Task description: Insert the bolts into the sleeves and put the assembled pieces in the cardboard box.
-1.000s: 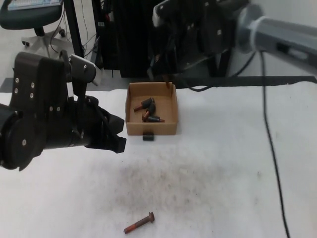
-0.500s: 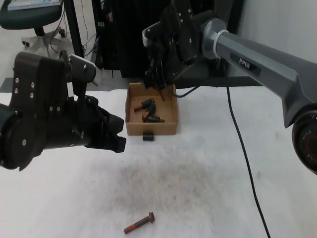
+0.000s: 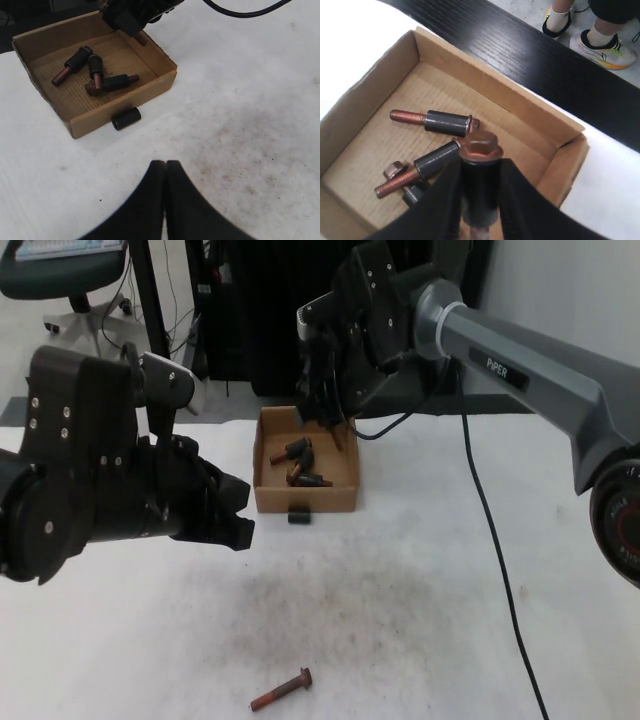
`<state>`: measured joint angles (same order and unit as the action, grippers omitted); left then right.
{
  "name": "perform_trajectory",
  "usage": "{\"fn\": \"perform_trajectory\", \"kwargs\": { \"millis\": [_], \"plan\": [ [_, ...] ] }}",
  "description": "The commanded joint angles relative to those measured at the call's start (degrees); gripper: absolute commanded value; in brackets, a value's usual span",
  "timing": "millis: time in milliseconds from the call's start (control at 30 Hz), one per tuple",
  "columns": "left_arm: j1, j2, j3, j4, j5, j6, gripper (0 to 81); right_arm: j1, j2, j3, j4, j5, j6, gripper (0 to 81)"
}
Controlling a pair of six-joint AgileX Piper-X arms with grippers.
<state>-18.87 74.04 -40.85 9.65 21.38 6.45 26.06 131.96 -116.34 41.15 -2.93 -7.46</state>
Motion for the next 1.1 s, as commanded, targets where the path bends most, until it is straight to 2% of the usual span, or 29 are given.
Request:
{"fn": "perform_trajectory", "kwargs": {
  "millis": [0, 100, 200, 600, 833, 1067],
  "plan": [
    [0.2, 0.0, -0.8, 0.0, -0.4, -0.5, 0.0, -0.2, -0.5, -0.6, -0.3, -0.2, -0.1, 9.5],
    [0.2, 0.0, -0.8, 0.0, -0.4, -0.5, 0.0, -0.2, -0.5, -0.6, -0.7, -0.8, -0.1, 21.7],
    [0.2, 0.0, -0.8, 0.0, -0.4, -0.5, 0.0, -0.2, -0.5, -0.6, -1.2, -0.8, -0.1, 28.6],
    [0.2, 0.0, -0.8, 0.0, -0.3, -0.5, 0.0, -0.3, -1.2, -0.6, 1.2, -1.0, -0.1, 29.1],
    [0.2, 0.0, -0.8, 0.0, -0.3, -0.5, 0.0, 0.6, -2.4, -0.7, 13.6, -13.8, -0.3, 29.1],
    [0.2, 0.0, -0.8, 2.4, 2.8, 0.0, 0.0, 2.3, -2.3, -0.5, 25.7, -13.9, -6.9, 29.1]
  ]
}}
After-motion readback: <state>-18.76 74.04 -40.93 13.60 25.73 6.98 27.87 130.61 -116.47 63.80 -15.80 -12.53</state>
